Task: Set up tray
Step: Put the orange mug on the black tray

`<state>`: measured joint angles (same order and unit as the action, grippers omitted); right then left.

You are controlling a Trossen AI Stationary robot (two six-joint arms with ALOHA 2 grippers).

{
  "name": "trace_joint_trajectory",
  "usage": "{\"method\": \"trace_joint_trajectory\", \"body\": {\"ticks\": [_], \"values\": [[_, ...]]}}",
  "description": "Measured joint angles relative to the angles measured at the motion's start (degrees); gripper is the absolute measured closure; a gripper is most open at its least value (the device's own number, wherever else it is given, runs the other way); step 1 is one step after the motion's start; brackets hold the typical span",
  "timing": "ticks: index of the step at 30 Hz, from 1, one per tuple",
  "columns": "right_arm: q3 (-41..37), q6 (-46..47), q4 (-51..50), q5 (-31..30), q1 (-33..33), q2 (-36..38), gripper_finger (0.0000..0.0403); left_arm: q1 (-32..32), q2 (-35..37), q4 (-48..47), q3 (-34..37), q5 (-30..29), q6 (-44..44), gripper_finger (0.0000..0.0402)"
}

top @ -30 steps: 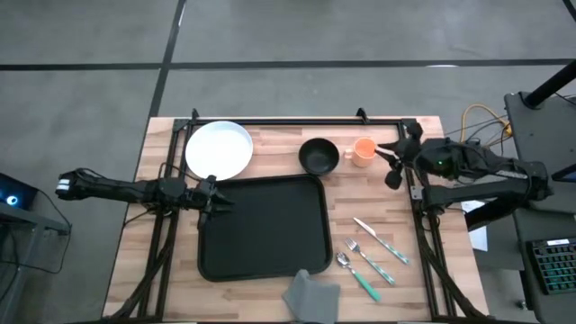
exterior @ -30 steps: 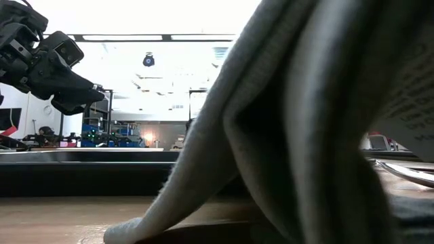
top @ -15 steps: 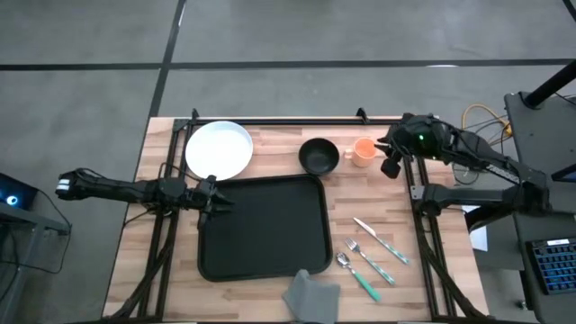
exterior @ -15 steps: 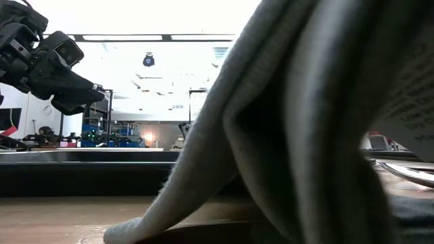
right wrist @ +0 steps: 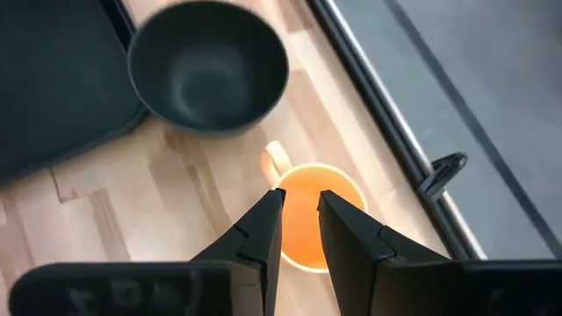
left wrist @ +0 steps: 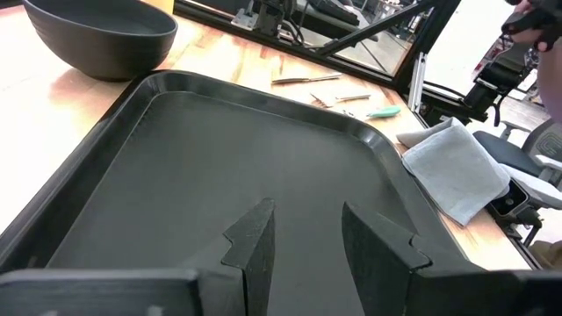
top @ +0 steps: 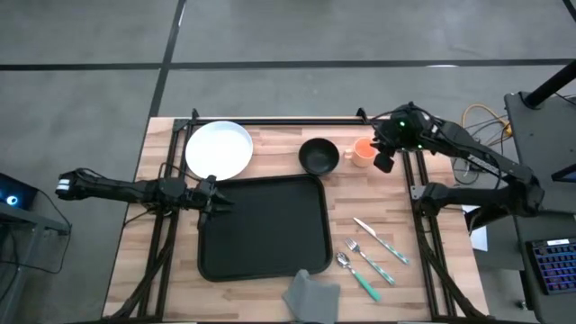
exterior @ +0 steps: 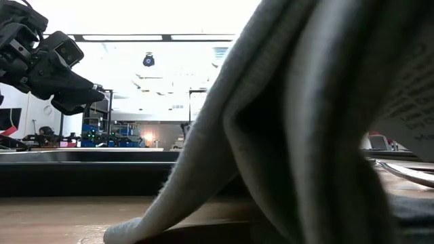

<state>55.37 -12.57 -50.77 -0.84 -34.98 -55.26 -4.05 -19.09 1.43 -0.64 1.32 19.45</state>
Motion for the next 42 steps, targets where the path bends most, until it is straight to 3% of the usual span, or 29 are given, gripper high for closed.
{"method": "trace_joint_trajectory", "body": {"ticks": [18, 42], "values": [[-0.3, -2.6, 0.0, -0.2, 0.1, -11.6, 0.0207, 0.0, 0.0, 0.0, 0.0, 0.0, 0.0, 0.0287], [-7.5, -6.9, 5.3, -0.2, 0.1, -17.9, 0.0232, 0.0, 0.0, 0.0, 0.0, 0.0, 0.0, 0.0287]]}}
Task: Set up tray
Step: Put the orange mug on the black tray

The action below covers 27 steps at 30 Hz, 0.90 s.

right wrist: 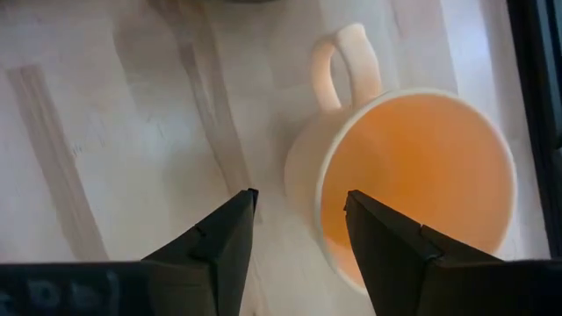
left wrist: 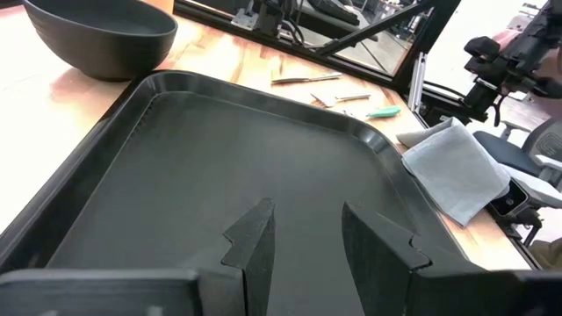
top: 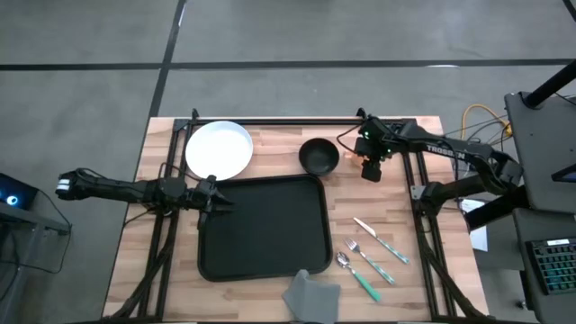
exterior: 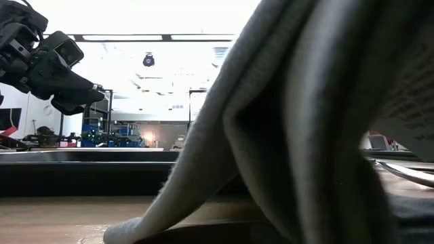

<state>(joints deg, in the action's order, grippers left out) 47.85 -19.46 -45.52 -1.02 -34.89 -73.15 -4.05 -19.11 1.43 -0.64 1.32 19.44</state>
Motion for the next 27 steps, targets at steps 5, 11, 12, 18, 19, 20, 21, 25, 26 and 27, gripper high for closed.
{"method": "trace_joint_trajectory", "body": {"ticks": [5, 11, 12, 18, 19, 20, 21, 25, 26, 27], "values": [[-0.9, 0.1, 0.4, 0.0, 0.0, -0.2, 0.0233, 0.0, 0.0, 0.0, 0.0, 0.0, 0.0, 0.0287], [-2.1, 0.3, 1.6, -0.2, 0.0, -0.2, 0.0247, 0.0, 0.0, 0.0, 0.0, 0.0, 0.0, 0.0287], [-2.3, 0.3, 1.7, -0.4, 0.0, -0.2, 0.0250, 0.0, 0.0, 0.0, 0.0, 0.0, 0.0, 0.0287], [-3.0, 0.6, 3.4, -0.6, 0.0, -0.2, 0.0270, 0.0, 0.0, 0.0, 0.0, 0.0, 0.0, 0.0287], [-3.1, 1.0, 3.9, -0.6, 0.0, -0.2, 0.0275, 0.0, 0.0, 0.0, 0.0, 0.0, 0.0, 0.0287], [-3.1, 1.5, 4.2, -0.6, 0.0, -0.2, 0.0279, 0.0, 0.0, 0.0, 0.0, 0.0, 0.0, 0.0287], [-3.1, 2.0, 4.4, -0.6, 0.0, -0.2, 0.0284, 0.0, 0.0, 0.0, 0.0, 0.0, 0.0, 0.0287], [-3.1, 2.3, 4.5, -0.6, 0.0, -0.2, 0.0308, 0.0, 0.0, 0.0, 0.0, 0.0, -0.2, 0.0287], [-3.1, 2.0, 4.6, -0.6, 0.0, -0.2, 0.0315, 0.0, 0.0, 0.0, 0.0, 0.0, -0.5, 0.0287], [-3.1, 1.6, 4.6, -0.6, 0.0, -0.2, 0.0323, 0.0, 0.0, 0.0, 0.0, 0.0, -0.7, 0.0287]]}}
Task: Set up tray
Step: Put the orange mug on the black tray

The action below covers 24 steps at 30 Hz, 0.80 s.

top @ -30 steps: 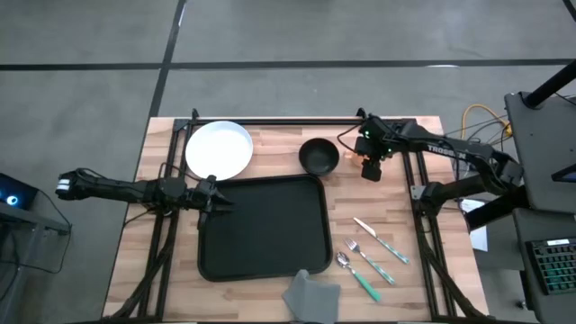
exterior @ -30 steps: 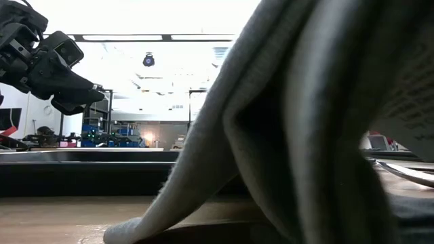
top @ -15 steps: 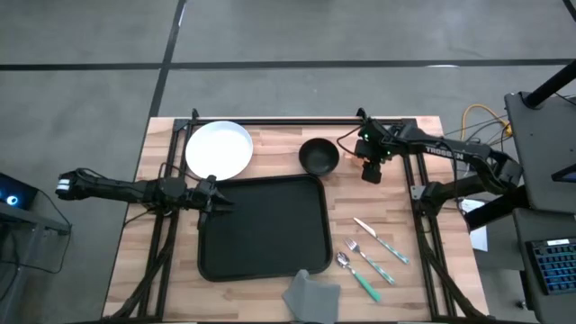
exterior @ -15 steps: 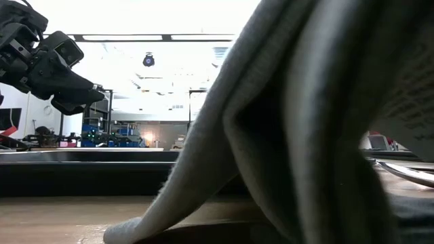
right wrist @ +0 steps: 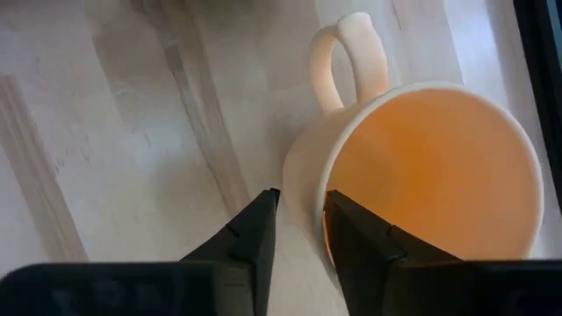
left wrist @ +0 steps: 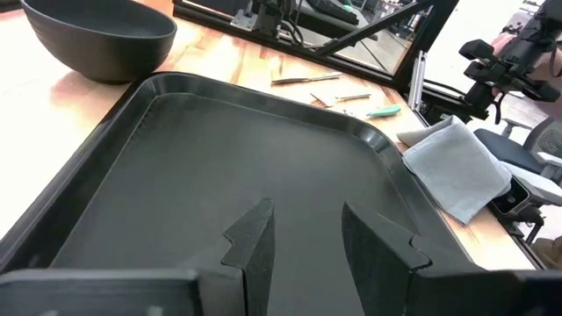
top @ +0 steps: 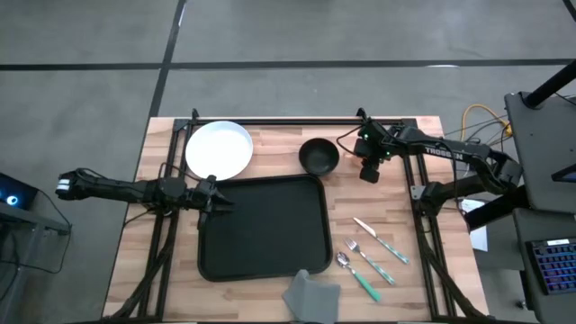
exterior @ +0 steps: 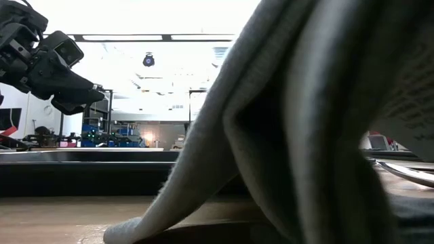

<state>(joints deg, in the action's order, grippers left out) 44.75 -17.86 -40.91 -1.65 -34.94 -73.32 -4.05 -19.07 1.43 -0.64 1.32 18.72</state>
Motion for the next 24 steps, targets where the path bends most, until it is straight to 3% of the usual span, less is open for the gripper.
{"method": "trace_joint_trajectory", "body": {"ticks": [8, 12, 18, 24], "values": [[0.0, -0.6, 0.9, 0.1, 0.0, 0.1, 0.0388, 0.0, 0.0, 0.0, 0.0, 0.0, -0.1, 0.0287], [0.0, -0.6, 1.2, -0.2, 0.0, 0.0, 0.0393, 0.0, 0.0, 0.0, 0.0, 0.0, -0.1, 0.0287], [0.0, 1.2, 1.3, -8.3, 0.0, 0.1, 0.0394, 0.0, 0.0, 0.0, 0.0, 0.0, -0.1, 0.0287], [1.0, 2.6, 1.9, -10.3, 0.1, 0.9, 0.0394, 0.0, 0.0, 0.0, 0.0, -1.8, -0.1, 0.0287]]}}
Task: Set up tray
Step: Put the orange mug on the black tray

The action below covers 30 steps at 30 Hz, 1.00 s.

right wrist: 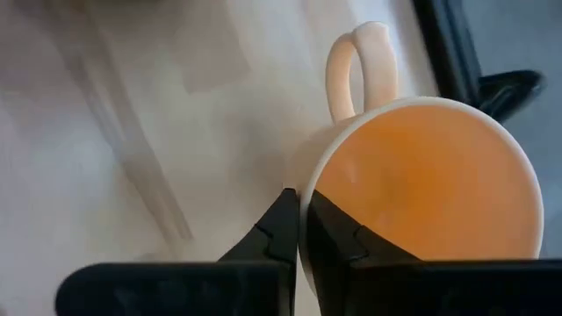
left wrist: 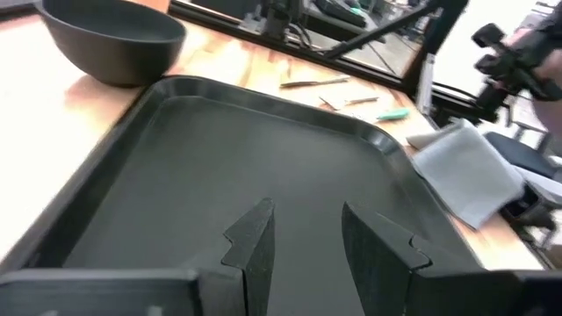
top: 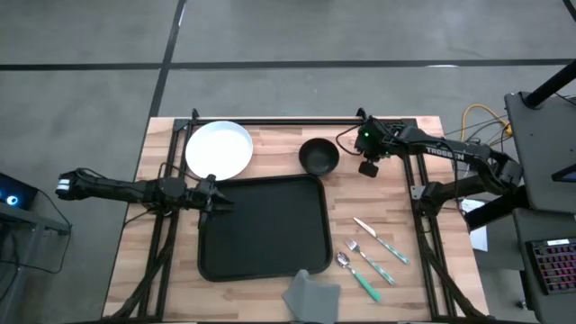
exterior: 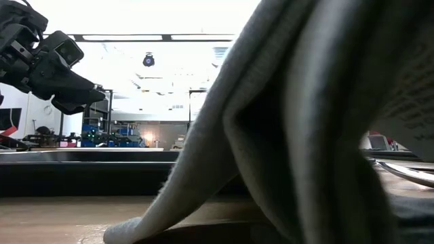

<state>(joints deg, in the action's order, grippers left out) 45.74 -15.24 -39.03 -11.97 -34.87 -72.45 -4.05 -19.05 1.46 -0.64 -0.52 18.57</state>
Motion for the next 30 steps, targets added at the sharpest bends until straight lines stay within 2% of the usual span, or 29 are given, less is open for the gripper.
{"method": "trace_joint_trajectory", "body": {"ticks": [5, 7, 10, 13, 22, 30], "values": [[1.1, -0.9, 2.5, -0.7, 0.1, 2.5, 0.0394, 0.0, 0.0, 0.1, 0.0, -2.0, 0.0, 0.0287], [1.5, -1.0, 3.3, -2.7, 0.6, 4.1, 0.0394, 0.0, 0.0, 0.3, 0.0, -4.2, 0.0, 0.0287], [1.6, -1.3, 4.2, -5.8, 2.2, 6.9, 0.0394, 0.0, 0.0, 0.5, -0.1, -7.0, 0.0, 0.0287], [1.6, -1.1, 5.4, -6.3, 4.6, 9.7, 0.0394, 0.0, 0.0, 1.1, -0.1, -7.5, 0.0, 0.0287], [2.0, 1.6, 9.4, -4.4, 17.7, 12.9, 0.0394, 0.0, 0.0, 13.7, -0.3, -8.3, -9.1, 0.0287], [6.2, 4.5, 12.6, -4.1, 28.8, 8.4, 0.0394, 0.0, -2.0, 13.1, -8.1, -9.5, -20.1, 0.0287]]}}
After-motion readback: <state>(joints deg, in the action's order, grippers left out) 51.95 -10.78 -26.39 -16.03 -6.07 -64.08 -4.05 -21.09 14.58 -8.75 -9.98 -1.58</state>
